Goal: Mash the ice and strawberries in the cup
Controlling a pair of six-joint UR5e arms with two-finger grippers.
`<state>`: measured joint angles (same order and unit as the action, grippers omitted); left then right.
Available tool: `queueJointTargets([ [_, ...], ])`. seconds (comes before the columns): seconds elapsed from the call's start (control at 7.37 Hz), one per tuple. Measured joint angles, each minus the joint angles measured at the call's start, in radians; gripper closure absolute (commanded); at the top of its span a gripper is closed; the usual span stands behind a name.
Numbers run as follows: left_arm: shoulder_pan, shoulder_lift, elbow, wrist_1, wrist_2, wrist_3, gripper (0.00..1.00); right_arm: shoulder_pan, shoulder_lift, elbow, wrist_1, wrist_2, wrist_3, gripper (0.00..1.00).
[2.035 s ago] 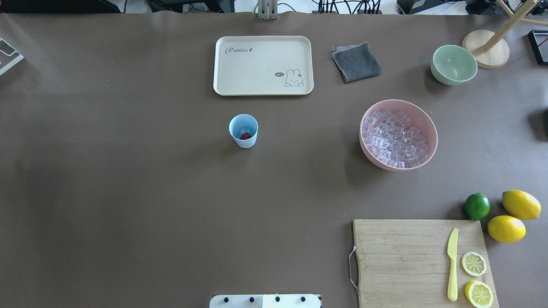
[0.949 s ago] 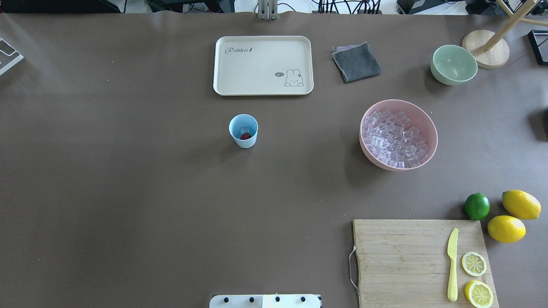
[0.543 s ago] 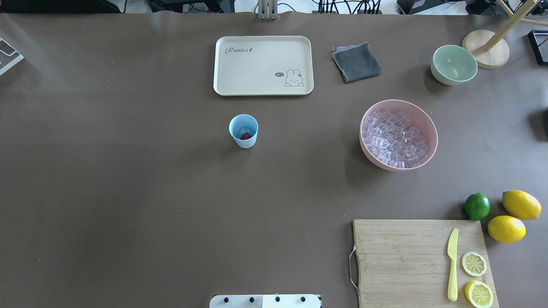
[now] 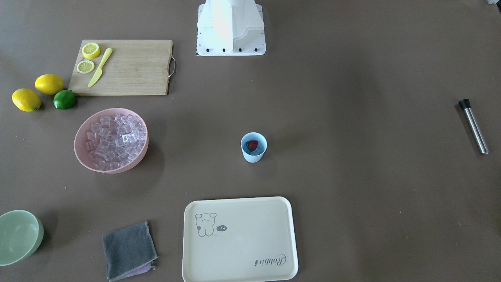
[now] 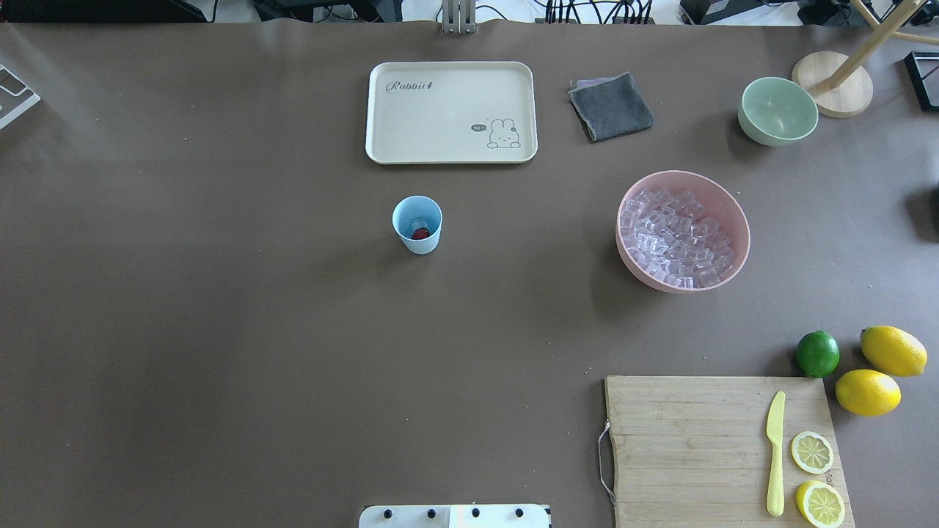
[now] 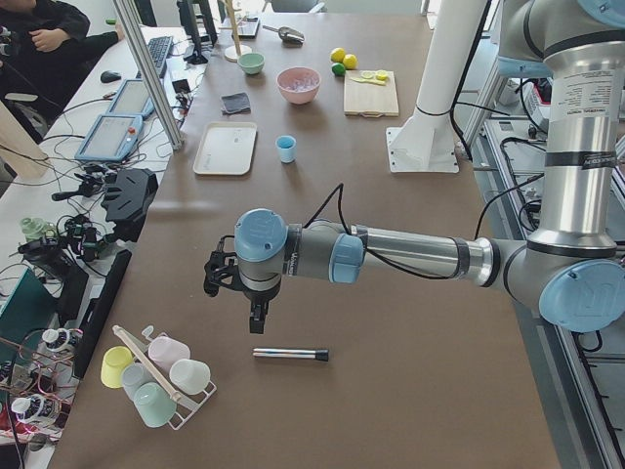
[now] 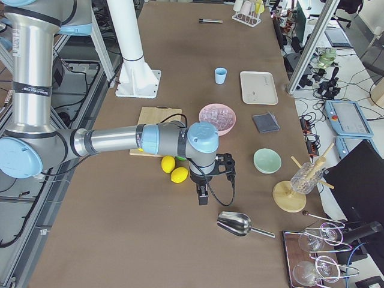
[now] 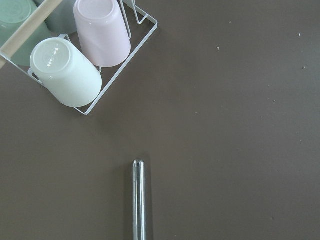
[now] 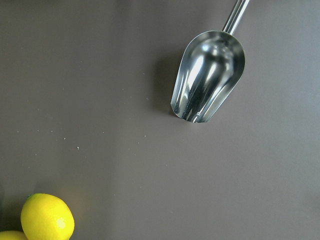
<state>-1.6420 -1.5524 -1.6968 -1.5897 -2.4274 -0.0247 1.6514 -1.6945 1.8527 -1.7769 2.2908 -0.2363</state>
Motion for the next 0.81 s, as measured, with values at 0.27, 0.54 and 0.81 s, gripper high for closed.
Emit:
queueJointTargets([
  [0.27,-0.002,0.003,0.001,0.004,0.009,0.019,0.01,0.000,-0.001,-0.002,-0.005,0.000,0.001,0.00],
  [0.54,-0.005,0.008,-0.007,0.005,0.015,0.025,0.01,0.002,-0.005,0.002,-0.007,-0.001,0.002,0.00],
  [0.81,-0.005,0.010,-0.008,0.004,0.022,0.025,0.01,0.003,-0.008,0.005,-0.008,-0.001,0.002,0.00],
])
